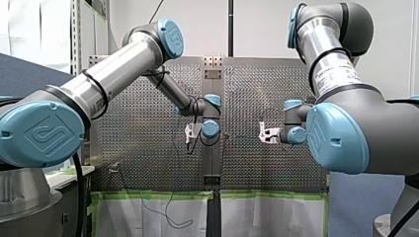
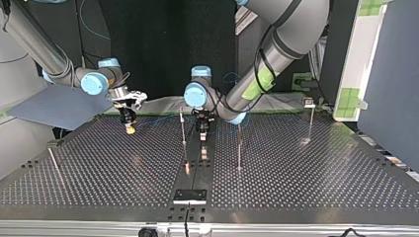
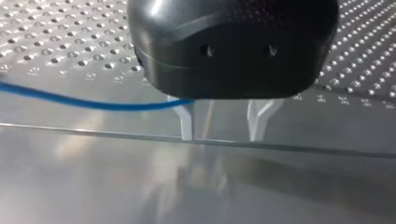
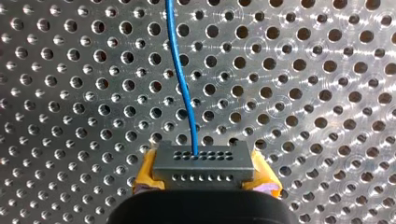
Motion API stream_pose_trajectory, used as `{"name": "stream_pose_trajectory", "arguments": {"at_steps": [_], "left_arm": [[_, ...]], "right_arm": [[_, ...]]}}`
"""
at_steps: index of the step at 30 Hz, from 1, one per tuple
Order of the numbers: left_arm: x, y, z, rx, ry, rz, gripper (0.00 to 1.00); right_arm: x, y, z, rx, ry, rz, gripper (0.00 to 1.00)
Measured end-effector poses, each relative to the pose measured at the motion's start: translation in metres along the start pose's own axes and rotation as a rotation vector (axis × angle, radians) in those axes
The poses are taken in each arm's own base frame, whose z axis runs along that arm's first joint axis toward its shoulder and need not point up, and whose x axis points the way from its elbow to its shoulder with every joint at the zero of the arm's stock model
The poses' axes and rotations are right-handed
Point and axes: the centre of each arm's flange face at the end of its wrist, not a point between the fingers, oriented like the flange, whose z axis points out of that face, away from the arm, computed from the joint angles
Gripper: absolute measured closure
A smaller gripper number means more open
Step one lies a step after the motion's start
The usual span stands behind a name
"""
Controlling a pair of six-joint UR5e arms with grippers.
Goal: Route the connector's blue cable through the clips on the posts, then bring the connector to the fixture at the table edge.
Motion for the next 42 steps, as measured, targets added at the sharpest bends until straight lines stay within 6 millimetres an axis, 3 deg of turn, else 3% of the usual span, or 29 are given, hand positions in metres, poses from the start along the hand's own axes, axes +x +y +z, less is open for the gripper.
{"name": "stream_pose_trajectory", "arguments": {"at_steps": [1, 2, 13, 29, 42], "left_arm": [[0.0, 0.0, 0.0, 0.001, 0.003, 0.003, 0.24], [0.0, 0.0, -0.001, 0.001, 0.004, 0.005, 0.0], [0.004, -0.004, -0.01, 0.014, 0.045, 0.071, 0.0], [0.019, -0.019, -0.055, -0.043, 0.139, 0.225, 0.0], [-0.003, -0.016, -0.082, -0.033, 0.109, 0.198, 0.0]], "right_arm": [[0.0, 0.0, 0.0, 0.0, -0.001, 0.0, 0.99], [0.0, 0.0, 0.0, 0.0, -0.003, 0.001, 0.99], [-0.002, -0.004, -0.001, 0.005, -0.013, 0.003, 0.99], [-0.004, -0.006, -0.003, 0.008, -0.033, 0.0, 0.99], [-0.006, -0.007, -0.004, 0.009, -0.046, -0.004, 0.99]]}}
